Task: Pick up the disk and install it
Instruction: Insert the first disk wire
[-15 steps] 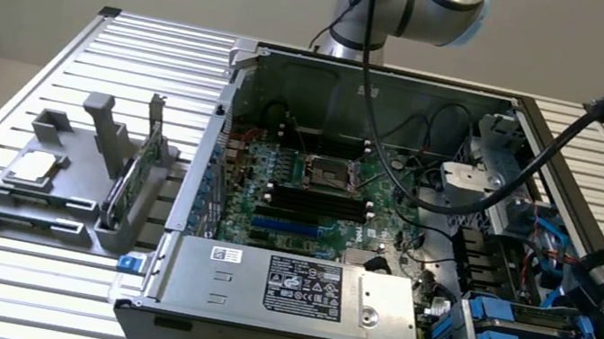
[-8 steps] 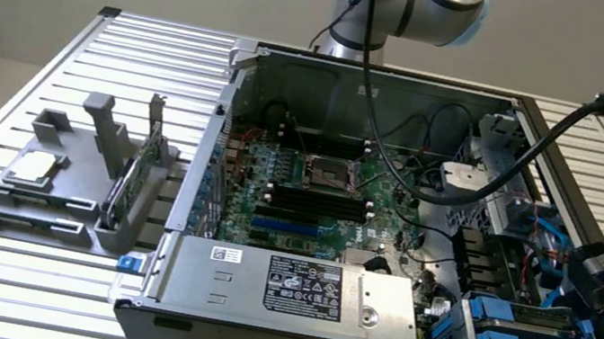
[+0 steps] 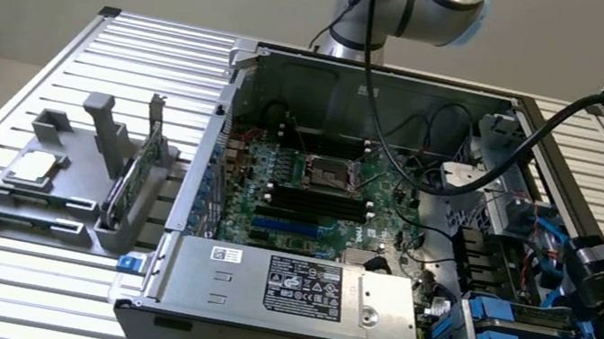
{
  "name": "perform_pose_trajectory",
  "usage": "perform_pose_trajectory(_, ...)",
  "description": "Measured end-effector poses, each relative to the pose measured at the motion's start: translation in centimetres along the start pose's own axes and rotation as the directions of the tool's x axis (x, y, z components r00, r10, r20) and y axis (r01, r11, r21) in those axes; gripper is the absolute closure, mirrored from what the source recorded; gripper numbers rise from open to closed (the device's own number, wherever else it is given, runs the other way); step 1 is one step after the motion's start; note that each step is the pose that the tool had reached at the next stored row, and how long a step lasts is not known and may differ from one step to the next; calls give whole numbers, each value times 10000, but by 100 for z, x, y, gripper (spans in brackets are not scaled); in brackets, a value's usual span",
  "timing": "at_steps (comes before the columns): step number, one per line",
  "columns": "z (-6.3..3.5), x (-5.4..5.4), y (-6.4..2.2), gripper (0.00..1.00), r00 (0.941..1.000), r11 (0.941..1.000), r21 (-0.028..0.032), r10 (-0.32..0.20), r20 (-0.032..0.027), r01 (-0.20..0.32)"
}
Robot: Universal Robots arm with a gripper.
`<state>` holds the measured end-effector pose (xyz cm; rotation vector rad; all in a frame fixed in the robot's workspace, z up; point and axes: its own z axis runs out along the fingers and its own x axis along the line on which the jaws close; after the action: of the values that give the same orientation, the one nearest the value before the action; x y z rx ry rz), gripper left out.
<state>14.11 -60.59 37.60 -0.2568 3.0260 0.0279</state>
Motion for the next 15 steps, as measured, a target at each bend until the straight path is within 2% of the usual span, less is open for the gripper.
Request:
perform_pose_trajectory(4, 1, 0, 0, 75, 9977, 9977, 71, 680, -1, -680)
perform_pose_trajectory(8, 2, 0, 0, 75, 9909, 9908, 140, 1346, 4, -1346)
perform_pose_trajectory(12, 5, 0, 0, 75, 9789, 9787, 213, 2043, 18, -2043)
perform_pose_trajectory(15, 9, 1, 0, 75, 9661, 9658, 269, 2581, 36, -2581)
